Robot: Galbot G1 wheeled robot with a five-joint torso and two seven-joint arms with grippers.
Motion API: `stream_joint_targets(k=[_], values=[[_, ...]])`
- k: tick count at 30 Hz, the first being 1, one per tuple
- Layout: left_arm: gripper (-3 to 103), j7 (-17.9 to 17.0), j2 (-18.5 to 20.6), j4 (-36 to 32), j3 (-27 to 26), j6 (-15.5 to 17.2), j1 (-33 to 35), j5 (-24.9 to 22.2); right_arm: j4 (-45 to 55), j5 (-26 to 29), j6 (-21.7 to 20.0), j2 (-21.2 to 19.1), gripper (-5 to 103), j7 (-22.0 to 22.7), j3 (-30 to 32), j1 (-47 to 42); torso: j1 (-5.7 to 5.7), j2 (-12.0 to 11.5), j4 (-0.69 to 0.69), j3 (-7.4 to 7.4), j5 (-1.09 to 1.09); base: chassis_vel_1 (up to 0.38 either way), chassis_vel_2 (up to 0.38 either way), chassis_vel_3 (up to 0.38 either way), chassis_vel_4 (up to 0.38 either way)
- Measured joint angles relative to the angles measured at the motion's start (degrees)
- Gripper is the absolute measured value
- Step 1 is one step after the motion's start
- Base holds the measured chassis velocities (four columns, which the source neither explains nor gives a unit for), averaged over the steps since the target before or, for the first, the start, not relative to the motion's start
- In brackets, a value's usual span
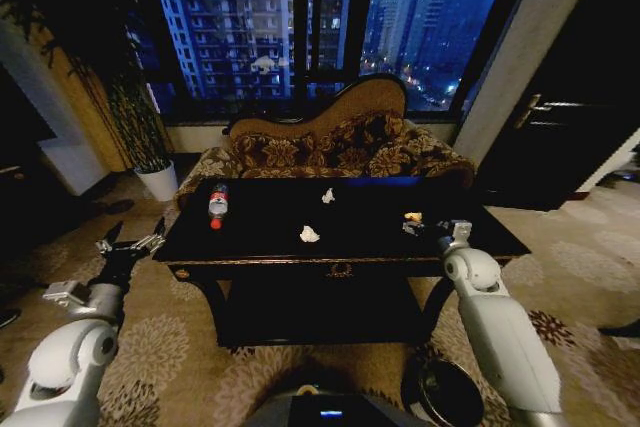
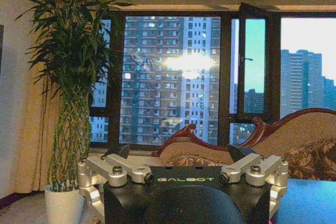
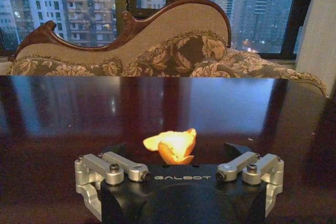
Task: Move to the front of the table and place the trash on the table into the trash bin.
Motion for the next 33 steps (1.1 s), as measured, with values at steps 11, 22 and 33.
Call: stream_joint_targets(k=[11,22,33], values=[[100,-0.22,-0.02,-0.09,-0.25,-0.17,0.5,-0.08,-0.4,0.22,1.59,0.29,70,0.0,-0.29,0.67,0.0,0.0,0.0,0.0,0.0,0.0,0.0,0.0,0.0],[100,-0.61,0.39,-0.29,-0.05,-0.26,-0.34,-0.71,-0.89,-0.7,2.89,0.15,32,0.0,0.46,-0.11,0.0,0.0,0.0,0.0,0.0,0.0,0.0,0.0,0.0],[100,-0.75,0.53,-0.44,-0.17,-0.27,-0.5,-0.92,-0.63,-0.97,4.2,0.48,2,0.0,0.58,-0.33,0.0,0.0,0.0,0.0,0.0,0.0,0.0,0.0,0.0]])
